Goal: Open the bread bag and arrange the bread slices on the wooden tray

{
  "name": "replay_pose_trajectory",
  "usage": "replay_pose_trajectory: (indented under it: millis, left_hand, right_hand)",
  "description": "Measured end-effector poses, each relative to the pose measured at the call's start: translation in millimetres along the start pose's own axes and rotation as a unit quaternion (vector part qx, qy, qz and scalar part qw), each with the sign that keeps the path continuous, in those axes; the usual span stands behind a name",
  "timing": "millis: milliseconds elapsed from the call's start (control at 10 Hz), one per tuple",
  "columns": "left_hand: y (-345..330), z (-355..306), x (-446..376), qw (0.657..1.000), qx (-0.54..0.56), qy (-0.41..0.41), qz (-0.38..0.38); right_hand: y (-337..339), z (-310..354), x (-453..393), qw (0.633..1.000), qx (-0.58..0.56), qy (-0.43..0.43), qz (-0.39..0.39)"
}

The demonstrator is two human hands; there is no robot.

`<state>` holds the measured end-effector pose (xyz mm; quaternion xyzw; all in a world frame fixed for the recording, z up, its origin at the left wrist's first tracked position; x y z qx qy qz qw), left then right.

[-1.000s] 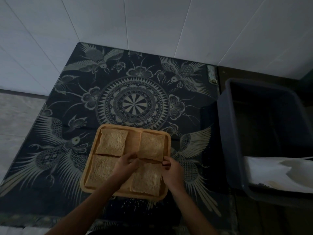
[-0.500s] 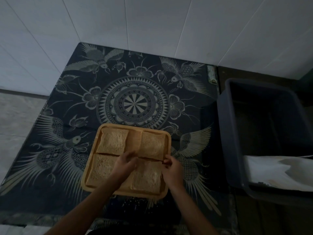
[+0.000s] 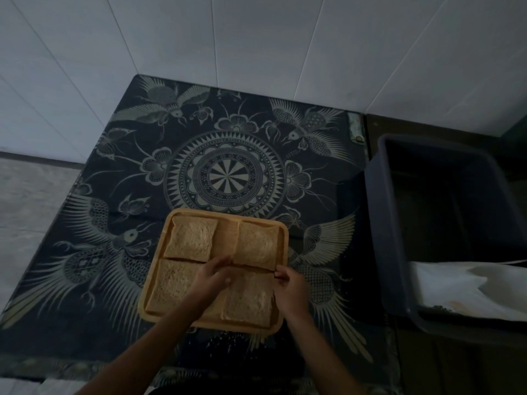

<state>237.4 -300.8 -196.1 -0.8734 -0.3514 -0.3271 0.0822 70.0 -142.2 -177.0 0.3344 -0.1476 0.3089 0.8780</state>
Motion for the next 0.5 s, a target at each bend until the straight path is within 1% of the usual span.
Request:
replay_pose_trajectory:
  millis: [200,300,400,500]
  left_hand:
    - [0.2,5.8,-3.2,0.999,0.036,0.018,0.001]
    - [2.3,8.5,-3.8,0.999,0.026,0.028,-0.001]
    - [2.0,3.0,-2.3,1.0,0.012,0.012,0.004]
    - [2.9,-11.1,-0.2,0.999,-0.04,-0.018,0.008]
  right_hand:
    - [0.1,-0.6,1.1,1.0,0.003,-0.001,0.0]
    - [0.6,1.8,3.9,1.0,0.01,-0.004,-0.002]
    - [0.1,3.7,7.4,1.0,0.014,-0.002,0.003]
    - [3.2,11.1,9.9,1.0,0.019,-0.003,-0.001]
Point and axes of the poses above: each hand's wrist, its own x-axis away from the middle knuckle, its own y-axis out of the back of the hand, z = x × y, the point moved 10 cm from there along -x, towards the middle knuckle, and after that the axes turned 4 degrees about -x, right-handed, at the moved point
